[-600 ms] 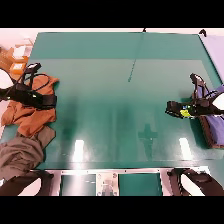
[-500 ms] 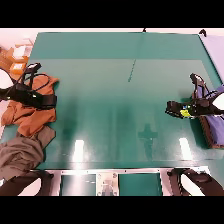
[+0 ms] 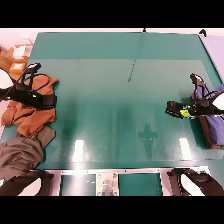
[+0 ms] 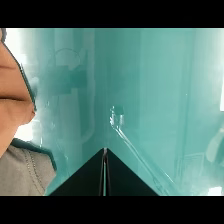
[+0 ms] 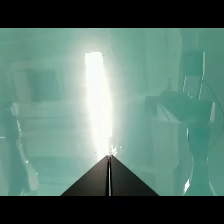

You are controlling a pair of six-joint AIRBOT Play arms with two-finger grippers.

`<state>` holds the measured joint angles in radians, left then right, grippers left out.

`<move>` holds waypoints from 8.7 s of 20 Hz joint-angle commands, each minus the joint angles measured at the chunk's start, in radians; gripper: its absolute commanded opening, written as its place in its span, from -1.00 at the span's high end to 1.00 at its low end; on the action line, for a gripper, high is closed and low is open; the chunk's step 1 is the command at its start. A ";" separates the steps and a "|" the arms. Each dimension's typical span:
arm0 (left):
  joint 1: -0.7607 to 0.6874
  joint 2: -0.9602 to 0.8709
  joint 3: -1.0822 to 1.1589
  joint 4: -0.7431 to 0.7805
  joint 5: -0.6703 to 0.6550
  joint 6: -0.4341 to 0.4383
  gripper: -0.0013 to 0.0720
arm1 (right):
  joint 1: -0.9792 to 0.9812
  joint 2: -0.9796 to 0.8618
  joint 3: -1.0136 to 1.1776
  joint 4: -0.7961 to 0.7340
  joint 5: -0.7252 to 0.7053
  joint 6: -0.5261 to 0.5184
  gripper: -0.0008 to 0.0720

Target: Fold the shirts.

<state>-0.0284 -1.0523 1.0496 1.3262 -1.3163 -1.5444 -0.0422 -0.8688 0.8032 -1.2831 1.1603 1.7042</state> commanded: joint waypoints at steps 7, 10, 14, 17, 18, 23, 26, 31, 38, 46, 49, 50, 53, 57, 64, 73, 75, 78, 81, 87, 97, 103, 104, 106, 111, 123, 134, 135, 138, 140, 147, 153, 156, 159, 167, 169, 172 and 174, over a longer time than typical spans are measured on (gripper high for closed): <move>-0.001 0.001 0.000 -0.099 0.124 0.000 0.89 | 0.002 0.000 0.000 0.001 -0.008 0.000 0.94; 0.000 0.001 0.001 -0.088 0.226 0.008 0.88 | 0.002 0.000 -0.003 0.001 -0.008 0.000 0.94; 0.042 -0.006 0.031 0.296 0.276 -0.097 -1.00 | 0.002 0.000 -0.003 0.001 -0.009 0.000 0.94; 0.185 -0.069 0.026 0.397 0.236 -0.040 -1.00 | 0.002 0.000 -0.003 0.001 -0.025 0.000 0.88; 0.229 -0.100 0.021 0.397 0.238 -0.012 -1.00 | 0.001 0.000 -0.003 0.000 -0.034 0.000 0.63; 0.306 -0.327 -0.010 0.395 0.298 0.163 -1.00 | 0.001 0.000 -0.003 0.000 -0.070 0.000 -0.46; 0.306 -0.450 -0.013 0.395 0.340 0.166 -1.00 | 0.001 0.000 -0.003 0.001 -0.070 0.000 -0.46; 0.306 -0.497 0.011 0.398 0.311 0.167 0.88 | 0.001 0.000 -0.002 0.001 -0.072 0.000 -0.42; 0.227 -0.397 0.399 0.364 0.120 0.170 0.89 | 0.001 0.000 -0.002 0.001 -0.071 0.000 -0.38; -0.189 -0.227 0.669 -0.113 0.013 0.187 0.89 | 0.001 0.000 0.014 0.000 -0.068 0.000 -0.38; -0.377 -0.266 0.614 -0.194 0.050 0.183 0.89 | 0.001 0.000 0.038 0.001 -0.068 0.000 -0.38; -0.435 -0.291 0.587 -0.194 0.074 0.183 0.89 | 0.001 0.000 0.044 0.001 -0.068 0.000 -0.38; -0.541 -0.386 0.519 -0.204 0.127 0.183 0.89 | 0.001 0.000 0.048 0.001 -0.062 0.000 -0.38; -0.546 -0.494 0.509 -0.205 0.170 0.121 -0.99 | 0.000 0.000 0.048 0.001 -0.027 0.000 -0.38; -0.248 -0.490 0.581 -0.204 -0.235 0.085 -0.98 | -0.181 -0.071 0.047 0.002 0.031 -0.019 -0.38; -0.200 -0.422 -0.169 -0.439 0.068 0.201 -0.98 | -0.232 -0.505 0.010 0.295 -0.040 -0.289 -0.14; -0.207 -0.422 -0.261 -0.659 0.208 0.310 -0.98 | -0.232 -0.566 0.010 0.343 -0.055 -0.331 -0.14; -0.280 -0.423 -0.290 -0.769 0.328 0.375 -0.98 | -0.232 -0.629 0.010 0.422 -0.076 -0.398 -0.14; -0.365 -0.423 -0.289 -0.809 0.404 0.375 -0.55 | -0.231 -0.662 0.010 0.535 -0.080 -0.484 0.39; -0.330 -0.396 -0.181 -0.784 0.267 0.369 0.89 | -0.259 -0.638 0.186 0.569 0.060 -0.508 0.94; -0.100 -0.088 0.652 -0.700 0.140 0.177 0.89 | -0.409 -0.240 0.979 0.733 0.148 -0.373 0.94; -0.101 -0.068 1.077 -0.514 0.061 0.041 0.89 | -0.511 -0.031 1.260 0.726 0.002 -0.350 0.94; -0.101 -0.048 1.078 -0.489 0.088 0.022 0.89 | -0.511 -0.004 1.260 0.703 -0.035 -0.350 0.94; -0.101 -0.026 1.076 -0.451 0.079 -0.004 0.89 | -0.511 0.030 1.260 0.668 -0.078 -0.350 0.94; -0.101 -0.027 0.874 -0.296 -0.148 -0.073 0.89 | -0.507 0.018 1.123 0.670 -0.040 -0.351 0.94; -0.101 -0.579 0.213 -0.499 0.368 0.213 0.89 | -0.163 -0.649 0.433 0.681 -0.300 -0.494 0.93; 0.172 -0.707 0.624 -0.444 -0.241 0.154 -0.74 | -0.373 -0.558 0.347 0.538 0.169 -0.488 -0.15; 0.175 -0.700 0.570 -0.443 -0.286 0.154 -0.74 | -0.373 -0.499 0.263 0.487 0.167 -0.463 -0.13; 0.135 -0.658 0.341 -0.451 -0.229 0.189 -0.74 | -0.373 -0.301 0.000 0.352 0.164 -0.324 -0.13; 0.086 -0.657 0.247 -0.451 -0.170 0.220 -0.74 | -0.371 -0.172 -0.154 0.319 0.149 -0.246 -0.13; -0.022 -0.657 0.221 -0.552 0.012 0.245 -0.73 | -0.315 -0.052 -0.518 0.327 0.027 -0.220 -0.13; -0.022 -0.657 0.256 -0.636 -0.016 0.282 0.72 | -0.155 -0.066 -0.550 0.438 -0.140 -0.219 -0.04; -0.022 -0.657 0.303 -0.654 -0.035 0.292 0.89 | -0.113 -0.122 -0.550 0.500 -0.190 -0.231 0.21; -0.021 -0.657 0.346 -0.654 -0.007 0.296 0.89 | -0.053 -0.173 -0.550 0.630 -0.226 -0.341 0.81; 0.133 -0.573 0.782 -0.643 0.082 0.222 0.89 | -0.346 -0.177 -0.202 0.174 -0.109 -0.152 0.94; 0.163 -0.526 0.859 -0.644 0.077 0.218 0.89 | -0.410 -0.177 -0.117 0.171 -0.079 -0.178 0.94; 0.162 -0.474 0.944 -0.645 0.066 0.220 0.89 | -0.399 -0.177 -0.038 0.183 -0.055 -0.198 0.94; 0.162 -0.470 0.983 -0.645 0.052 0.206 0.89 | -0.383 -0.176 0.002 0.182 -0.048 -0.198 0.94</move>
<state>0.1246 -1.5486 1.9575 0.6800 -1.2541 -1.3220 -0.4191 -1.0454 0.7319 -1.0821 1.0855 1.5089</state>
